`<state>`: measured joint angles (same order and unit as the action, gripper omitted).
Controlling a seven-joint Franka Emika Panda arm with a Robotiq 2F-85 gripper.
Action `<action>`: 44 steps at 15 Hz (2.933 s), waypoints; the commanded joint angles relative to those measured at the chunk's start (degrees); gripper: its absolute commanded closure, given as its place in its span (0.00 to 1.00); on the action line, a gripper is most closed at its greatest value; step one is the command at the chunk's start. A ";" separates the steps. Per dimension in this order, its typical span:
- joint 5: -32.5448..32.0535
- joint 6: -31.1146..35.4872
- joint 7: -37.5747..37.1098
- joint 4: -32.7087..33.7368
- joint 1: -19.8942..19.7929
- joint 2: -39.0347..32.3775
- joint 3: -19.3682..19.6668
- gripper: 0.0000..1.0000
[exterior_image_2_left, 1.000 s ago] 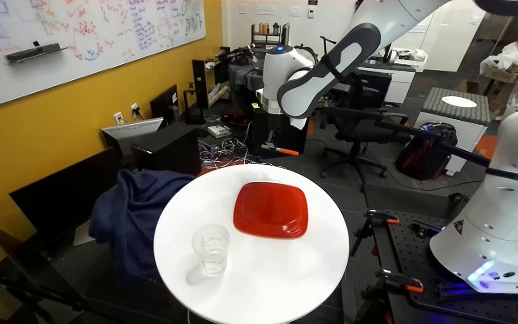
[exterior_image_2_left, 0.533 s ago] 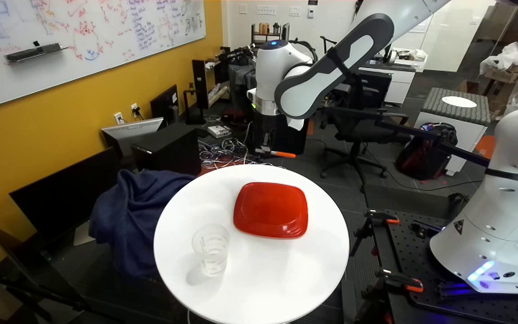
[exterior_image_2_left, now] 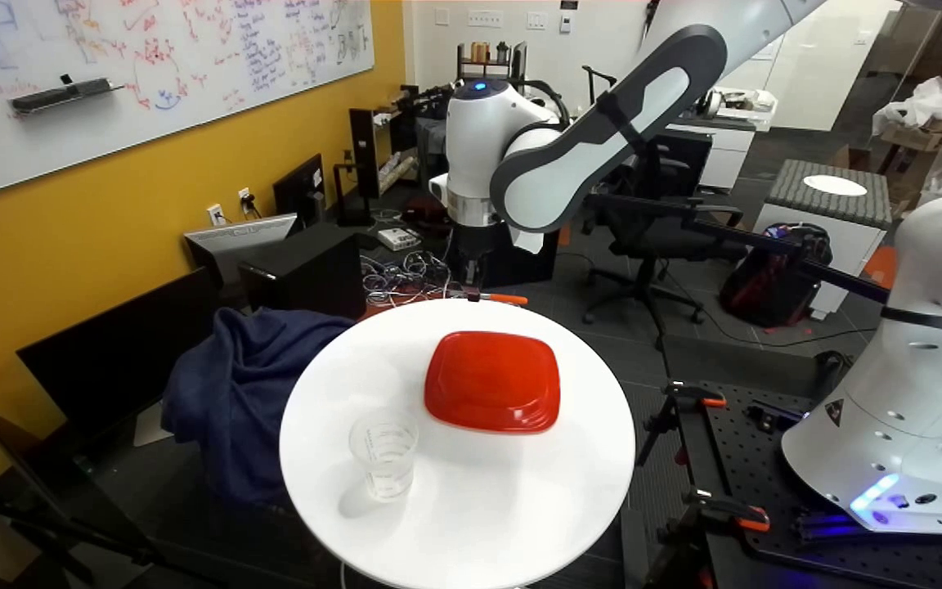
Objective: Put the orange marker in the clear cup
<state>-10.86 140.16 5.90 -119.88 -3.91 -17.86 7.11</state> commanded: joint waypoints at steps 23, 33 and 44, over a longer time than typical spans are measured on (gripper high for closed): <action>-0.61 2.37 -5.24 -3.81 6.12 4.29 -5.81 0.97; -3.25 7.09 -5.50 -10.20 8.35 12.24 -8.48 0.97; -7.98 18.27 -4.52 -6.54 10.87 5.54 -9.57 0.97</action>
<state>-16.15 155.62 1.99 -128.12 5.93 -10.32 -2.62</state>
